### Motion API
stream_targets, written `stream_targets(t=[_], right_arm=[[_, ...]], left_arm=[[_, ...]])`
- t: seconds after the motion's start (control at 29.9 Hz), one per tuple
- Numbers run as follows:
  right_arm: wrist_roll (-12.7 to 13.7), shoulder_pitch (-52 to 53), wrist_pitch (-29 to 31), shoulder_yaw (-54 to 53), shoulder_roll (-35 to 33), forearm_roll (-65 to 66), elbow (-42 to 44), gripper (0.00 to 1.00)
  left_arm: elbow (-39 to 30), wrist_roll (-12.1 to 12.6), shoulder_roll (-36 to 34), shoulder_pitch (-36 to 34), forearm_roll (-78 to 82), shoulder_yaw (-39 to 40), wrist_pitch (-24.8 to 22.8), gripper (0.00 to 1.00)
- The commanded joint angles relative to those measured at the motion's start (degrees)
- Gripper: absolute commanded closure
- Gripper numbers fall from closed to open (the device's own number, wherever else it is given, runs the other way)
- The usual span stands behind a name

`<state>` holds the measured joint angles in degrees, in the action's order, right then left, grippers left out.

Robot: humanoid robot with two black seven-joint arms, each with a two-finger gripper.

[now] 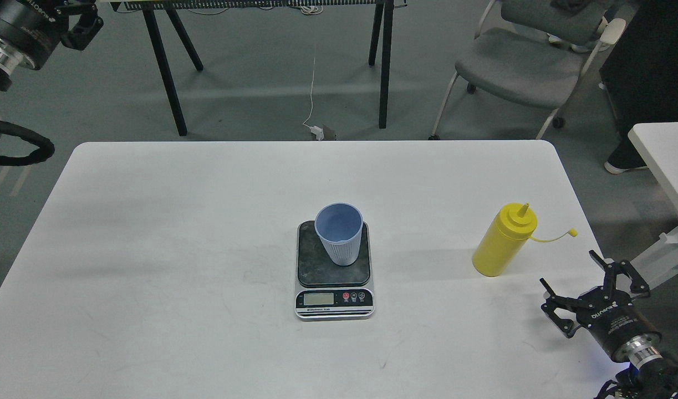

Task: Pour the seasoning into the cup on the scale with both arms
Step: 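Move the right gripper to the yellow squeeze bottle and close on it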

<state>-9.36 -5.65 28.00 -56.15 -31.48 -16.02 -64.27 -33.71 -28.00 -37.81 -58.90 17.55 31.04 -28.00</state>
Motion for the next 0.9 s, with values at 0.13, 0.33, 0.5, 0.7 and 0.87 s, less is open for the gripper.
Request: stream_targets(t=[0.13, 0.33, 0.5, 0.7, 0.87], right_arm=[[0.14, 1.08, 0.0, 1.3, 5.37, 0.28, -0.59, 0.0], [0.05, 1.96, 0.0, 1.22, 7.75, 0.28, -0.59, 0.0], [-0.04, 3.01, 0.0, 1.04, 8.71, 0.28, -0.59, 0.0], [-0.13, 5.03, 0.0, 0.95, 9.07, 0.28, -0.24, 0.0], [-0.39, 6.79, 0.0, 0.78, 11.17, 0.55, 0.2, 0.0]], left_arm=[[0.05, 0.0, -0.15, 0.54, 0.02, -0.19, 0.0, 0.06], [0.05, 0.0, -0.15, 0.63, 0.11, -0.54, 0.0, 0.06], [-0.13, 0.0, -0.15, 0.89, 0.11, -0.54, 0.0, 0.06], [-0.13, 0.0, -0.24, 0.98, 0.11, -0.54, 0.0, 0.06], [-0.13, 0.0, -0.15, 0.9, 0.2, -0.54, 0.0, 0.06]])
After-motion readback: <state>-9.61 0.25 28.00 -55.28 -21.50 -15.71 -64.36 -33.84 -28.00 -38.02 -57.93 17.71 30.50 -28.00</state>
